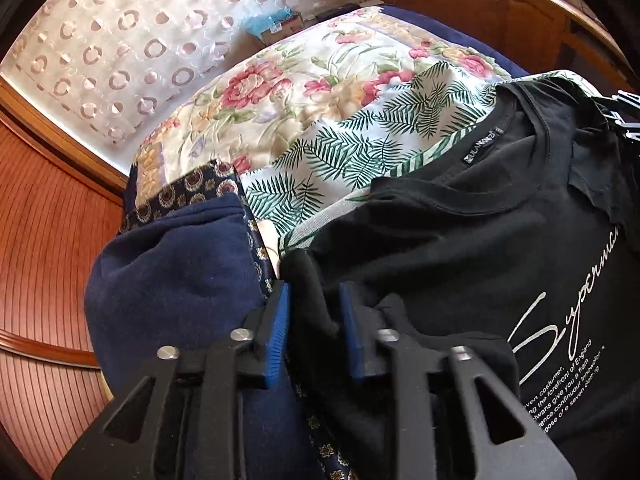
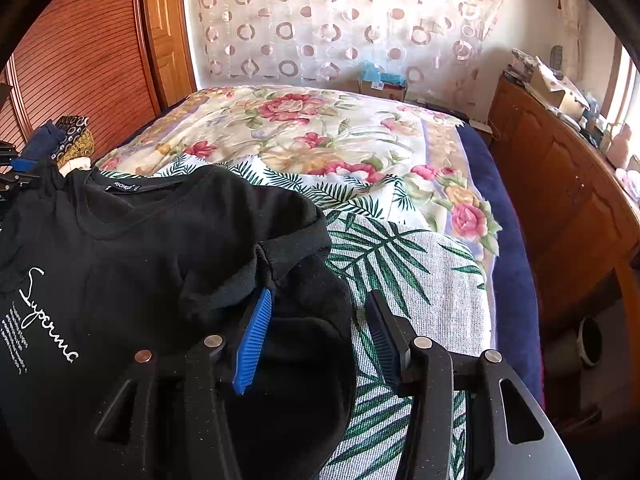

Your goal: Fold small clothes

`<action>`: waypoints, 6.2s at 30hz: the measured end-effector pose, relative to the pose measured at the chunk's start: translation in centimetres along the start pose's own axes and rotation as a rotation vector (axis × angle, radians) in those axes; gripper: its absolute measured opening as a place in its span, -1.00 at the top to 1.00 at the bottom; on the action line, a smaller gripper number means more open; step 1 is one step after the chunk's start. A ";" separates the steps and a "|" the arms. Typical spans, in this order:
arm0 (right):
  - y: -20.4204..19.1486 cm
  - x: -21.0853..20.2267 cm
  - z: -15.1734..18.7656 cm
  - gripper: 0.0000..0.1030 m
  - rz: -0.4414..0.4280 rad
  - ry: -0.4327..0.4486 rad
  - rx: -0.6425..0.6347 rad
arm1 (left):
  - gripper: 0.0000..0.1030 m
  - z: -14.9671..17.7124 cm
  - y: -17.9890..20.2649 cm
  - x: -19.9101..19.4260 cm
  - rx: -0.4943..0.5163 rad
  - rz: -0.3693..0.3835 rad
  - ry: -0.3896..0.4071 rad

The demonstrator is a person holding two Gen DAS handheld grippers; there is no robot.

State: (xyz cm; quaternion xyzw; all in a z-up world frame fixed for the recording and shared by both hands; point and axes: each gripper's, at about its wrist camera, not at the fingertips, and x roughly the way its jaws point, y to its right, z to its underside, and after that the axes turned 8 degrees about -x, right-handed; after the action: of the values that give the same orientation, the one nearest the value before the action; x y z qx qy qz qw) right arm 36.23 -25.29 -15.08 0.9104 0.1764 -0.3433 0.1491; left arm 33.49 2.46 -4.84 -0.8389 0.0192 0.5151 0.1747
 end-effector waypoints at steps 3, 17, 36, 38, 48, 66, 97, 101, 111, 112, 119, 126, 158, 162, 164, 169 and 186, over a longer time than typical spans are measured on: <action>0.0 -0.1 0.0 0.01 0.003 0.001 0.000 | 0.95 0.1 -0.9 -2.6 -0.044 0.001 0.104; 2.6 0.8 -1.2 -0.02 -0.049 -0.019 0.074 | 0.95 4.3 -4.6 -8.2 -0.220 0.121 0.312; 2.0 0.4 -2.1 -0.03 -0.123 -0.017 0.083 | 0.95 6.0 -3.0 -8.0 -0.228 0.164 0.318; 1.6 1.5 -2.5 -0.03 -0.123 -0.054 0.074 | 0.95 6.2 -2.8 -8.0 -0.225 0.169 0.316; -2.2 -0.1 -4.3 0.79 -0.040 -0.001 -0.045 | 0.95 8.9 -1.7 -10.4 -0.237 0.211 0.367; -6.8 -20.2 8.9 0.79 -0.137 0.236 -0.036 | 0.95 25.1 -2.0 -19.1 -0.406 0.270 0.517; -7.9 -28.9 19.4 -0.11 -0.063 0.104 0.009 | -0.52 30.8 -2.8 -18.3 -0.480 0.322 0.415; -7.1 -29.1 18.5 -0.22 -0.022 0.123 0.005 | -0.52 28.2 -3.3 -17.8 -0.461 0.328 0.424; -5.4 -21.6 16.4 -0.22 -0.019 0.070 0.040 | -0.52 22.5 -3.4 -11.6 -0.414 0.300 0.302; -5.3 -20.8 16.3 -0.22 -0.019 0.055 0.042 | -0.52 22.2 -3.3 -10.6 -0.413 0.301 0.276; -4.3 -17.8 16.1 -0.23 -0.019 0.001 0.081 | -0.52 22.3 -2.4 -6.3 -0.396 0.285 0.139; -4.9 -17.5 15.9 -0.29 0.009 0.017 0.046 | -0.52 23.5 -1.6 -5.0 -0.400 0.286 0.110; -6.4 -35.2 13.4 0.74 0.070 0.347 -0.024 | 0.77 25.3 -2.1 -25.8 -0.292 0.439 0.603; -5.9 -40.3 12.4 0.74 0.107 0.401 -0.039 | 0.77 24.8 -4.0 -30.1 -0.301 0.445 0.705; -5.7 -42.8 11.9 0.74 0.114 0.434 -0.049 | 0.77 24.8 -4.6 -32.4 -0.302 0.445 0.761; -5.8 -48.0 11.2 0.74 0.139 0.527 -0.091 | 0.77 25.6 -6.2 -36.1 -0.316 0.430 0.864; -7.9 -54.0 12.2 0.74 0.187 0.688 -0.170 | 0.77 25.7 -6.7 -40.5 -0.325 0.422 0.992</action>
State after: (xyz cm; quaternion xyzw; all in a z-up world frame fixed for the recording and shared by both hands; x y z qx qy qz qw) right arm -11.99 -34.78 11.54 0.9692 0.1602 0.0138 0.1867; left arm -6.10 10.84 21.75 -0.9748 0.1866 0.0790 -0.0935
